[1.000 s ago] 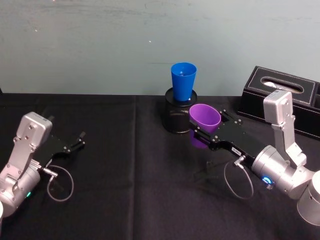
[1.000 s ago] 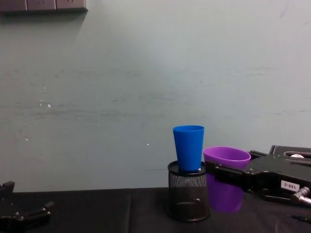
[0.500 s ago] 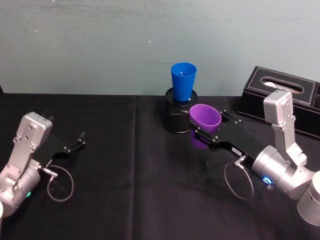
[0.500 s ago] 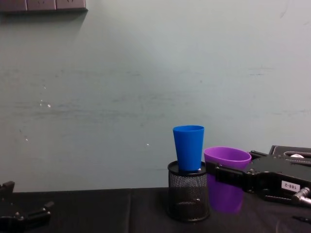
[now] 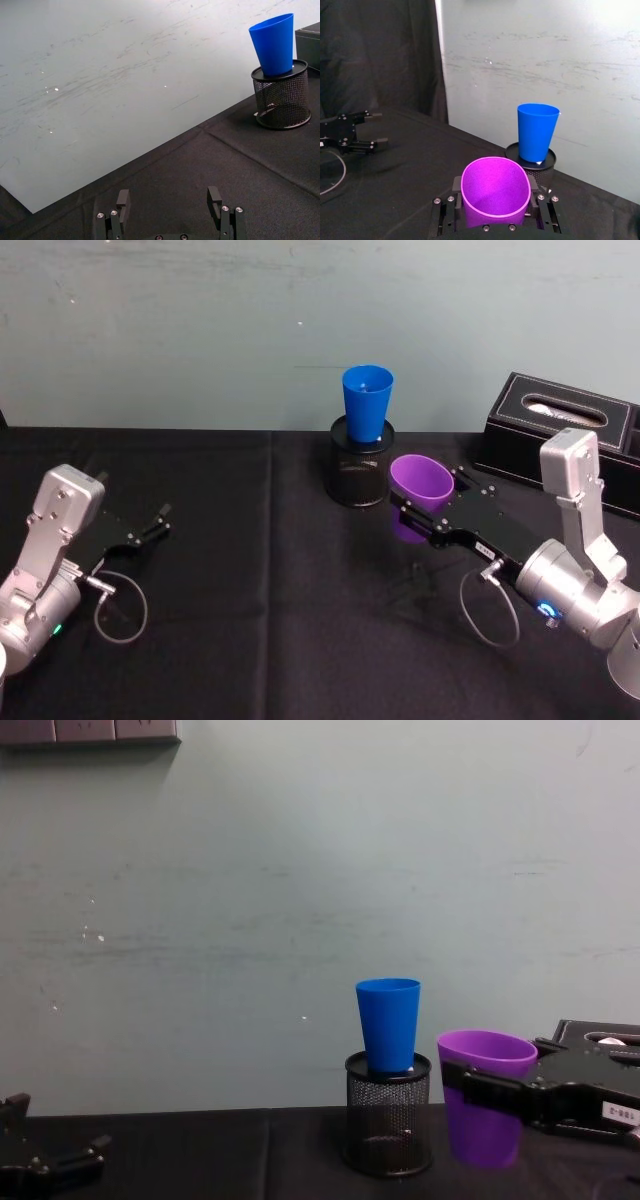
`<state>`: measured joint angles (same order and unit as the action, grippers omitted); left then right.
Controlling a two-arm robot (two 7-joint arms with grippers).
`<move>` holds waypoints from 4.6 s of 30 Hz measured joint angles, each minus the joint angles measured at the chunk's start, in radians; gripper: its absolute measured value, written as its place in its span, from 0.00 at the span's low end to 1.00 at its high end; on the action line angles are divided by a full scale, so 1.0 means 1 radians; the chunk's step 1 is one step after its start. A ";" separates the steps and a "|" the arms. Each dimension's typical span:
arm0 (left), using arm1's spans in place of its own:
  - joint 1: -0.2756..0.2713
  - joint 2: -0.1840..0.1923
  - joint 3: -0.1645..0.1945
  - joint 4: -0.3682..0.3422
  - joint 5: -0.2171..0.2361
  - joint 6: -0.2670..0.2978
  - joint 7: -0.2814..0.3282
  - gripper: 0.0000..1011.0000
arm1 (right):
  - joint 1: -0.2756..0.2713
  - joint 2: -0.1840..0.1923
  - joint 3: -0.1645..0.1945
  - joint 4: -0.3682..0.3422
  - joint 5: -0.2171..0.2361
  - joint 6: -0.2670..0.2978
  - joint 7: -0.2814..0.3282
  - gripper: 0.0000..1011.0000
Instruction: Pick up one cup with a gripper and tap it against the other cup.
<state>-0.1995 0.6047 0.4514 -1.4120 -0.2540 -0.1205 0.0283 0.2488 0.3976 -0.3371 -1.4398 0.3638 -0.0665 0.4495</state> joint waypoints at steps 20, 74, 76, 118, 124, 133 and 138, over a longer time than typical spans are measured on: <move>0.000 0.000 0.000 0.000 0.000 0.000 0.000 1.00 | -0.025 0.002 0.004 0.039 0.008 -0.012 0.011 0.72; 0.000 0.000 0.000 0.000 0.000 0.000 0.000 1.00 | -0.023 -0.016 -0.017 0.177 -0.007 -0.104 0.075 0.72; 0.000 0.000 0.000 0.000 0.000 0.000 0.000 1.00 | -0.023 -0.016 -0.017 0.179 -0.007 -0.104 0.075 0.72; 0.000 0.000 0.000 0.000 0.000 0.000 0.000 1.00 | -0.021 -0.016 -0.019 0.183 -0.006 -0.103 0.080 0.72; 0.000 0.000 0.000 0.000 0.000 0.000 0.000 1.00 | -0.021 -0.016 -0.019 0.183 -0.006 -0.103 0.079 0.72; 0.000 0.000 0.000 0.000 0.000 0.000 0.000 1.00 | -0.021 -0.016 -0.019 0.183 -0.006 -0.103 0.079 0.73; 0.000 0.000 0.000 0.000 0.000 0.000 0.000 1.00 | -0.021 -0.016 -0.019 0.183 -0.006 -0.103 0.079 0.72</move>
<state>-0.1995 0.6047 0.4514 -1.4120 -0.2539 -0.1205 0.0283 0.2278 0.3812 -0.3557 -1.2568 0.3576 -0.1696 0.5281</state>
